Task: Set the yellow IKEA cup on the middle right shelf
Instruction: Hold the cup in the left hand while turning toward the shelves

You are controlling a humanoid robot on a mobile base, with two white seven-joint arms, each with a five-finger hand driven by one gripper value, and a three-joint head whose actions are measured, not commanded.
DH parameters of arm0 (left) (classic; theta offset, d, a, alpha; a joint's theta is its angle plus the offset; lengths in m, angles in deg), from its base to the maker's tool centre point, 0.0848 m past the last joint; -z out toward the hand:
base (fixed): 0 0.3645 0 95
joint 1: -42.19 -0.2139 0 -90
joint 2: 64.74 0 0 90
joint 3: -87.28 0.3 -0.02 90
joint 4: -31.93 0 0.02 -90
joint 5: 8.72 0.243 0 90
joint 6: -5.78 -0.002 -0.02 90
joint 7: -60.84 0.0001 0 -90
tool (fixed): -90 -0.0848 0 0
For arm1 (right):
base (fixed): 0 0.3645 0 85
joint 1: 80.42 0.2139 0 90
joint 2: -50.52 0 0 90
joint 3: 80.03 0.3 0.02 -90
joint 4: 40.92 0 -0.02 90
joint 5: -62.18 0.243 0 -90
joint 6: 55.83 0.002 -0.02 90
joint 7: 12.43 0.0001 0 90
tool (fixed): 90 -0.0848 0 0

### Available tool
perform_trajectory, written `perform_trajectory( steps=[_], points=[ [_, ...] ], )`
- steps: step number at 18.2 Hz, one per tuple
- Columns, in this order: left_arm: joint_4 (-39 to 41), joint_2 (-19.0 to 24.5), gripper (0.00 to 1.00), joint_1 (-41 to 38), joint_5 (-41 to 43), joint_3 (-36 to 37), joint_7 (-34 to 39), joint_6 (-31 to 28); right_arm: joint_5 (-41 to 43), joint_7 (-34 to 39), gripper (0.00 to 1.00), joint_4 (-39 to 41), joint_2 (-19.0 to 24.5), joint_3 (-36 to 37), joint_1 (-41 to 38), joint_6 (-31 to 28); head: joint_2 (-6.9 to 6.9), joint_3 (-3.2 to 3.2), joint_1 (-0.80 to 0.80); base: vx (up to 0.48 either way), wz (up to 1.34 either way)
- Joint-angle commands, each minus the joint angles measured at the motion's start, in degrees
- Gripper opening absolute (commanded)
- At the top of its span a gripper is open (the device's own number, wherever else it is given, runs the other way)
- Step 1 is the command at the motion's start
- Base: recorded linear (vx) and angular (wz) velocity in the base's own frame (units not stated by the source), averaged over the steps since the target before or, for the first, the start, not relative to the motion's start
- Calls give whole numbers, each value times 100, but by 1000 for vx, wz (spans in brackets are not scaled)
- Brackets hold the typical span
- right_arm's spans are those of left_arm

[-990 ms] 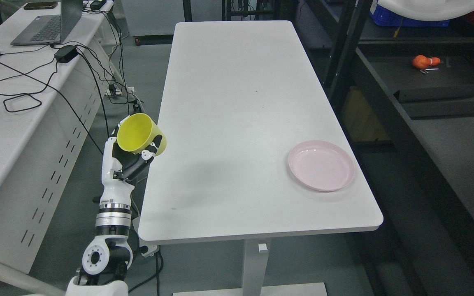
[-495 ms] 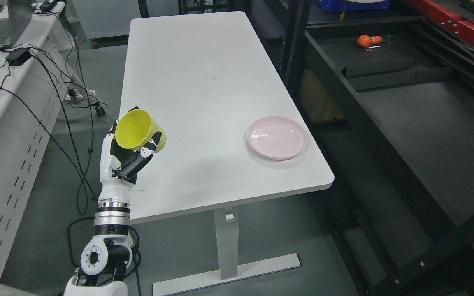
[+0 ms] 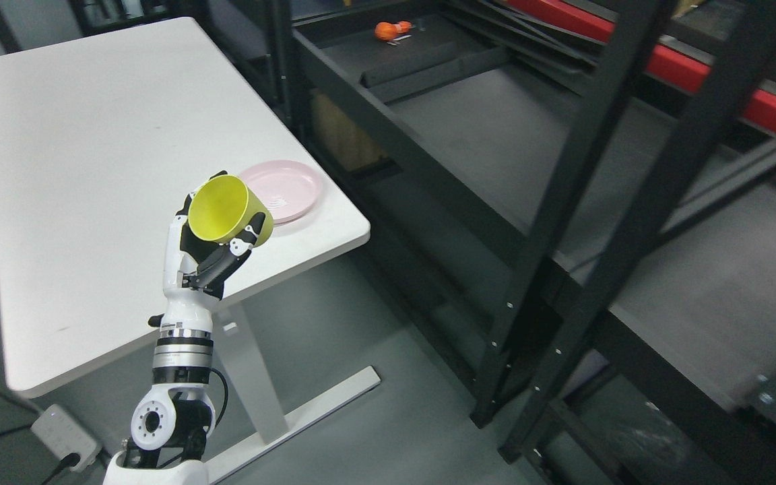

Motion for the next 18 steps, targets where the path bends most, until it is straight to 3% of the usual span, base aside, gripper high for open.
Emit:
perform_trajectory(
  steps=[1, 8, 18],
  points=[
    [72, 100, 1, -4, -9, 50, 3, -11, 141, 0, 99, 0, -100, -97, -79, -3, 0, 0, 0, -196, -887],
    [63, 100, 1, 5, -53, 85, 3, -38, 141, 0, 99, 0, -100, -97, -79, -3, 0, 0, 0, -228, -997],
    [81, 100, 1, 57, -62, 858, 3, 111, 141, 0, 99, 8, -100, -97, -79, -3, -2, 0, 0, -179, -904]
  ],
)
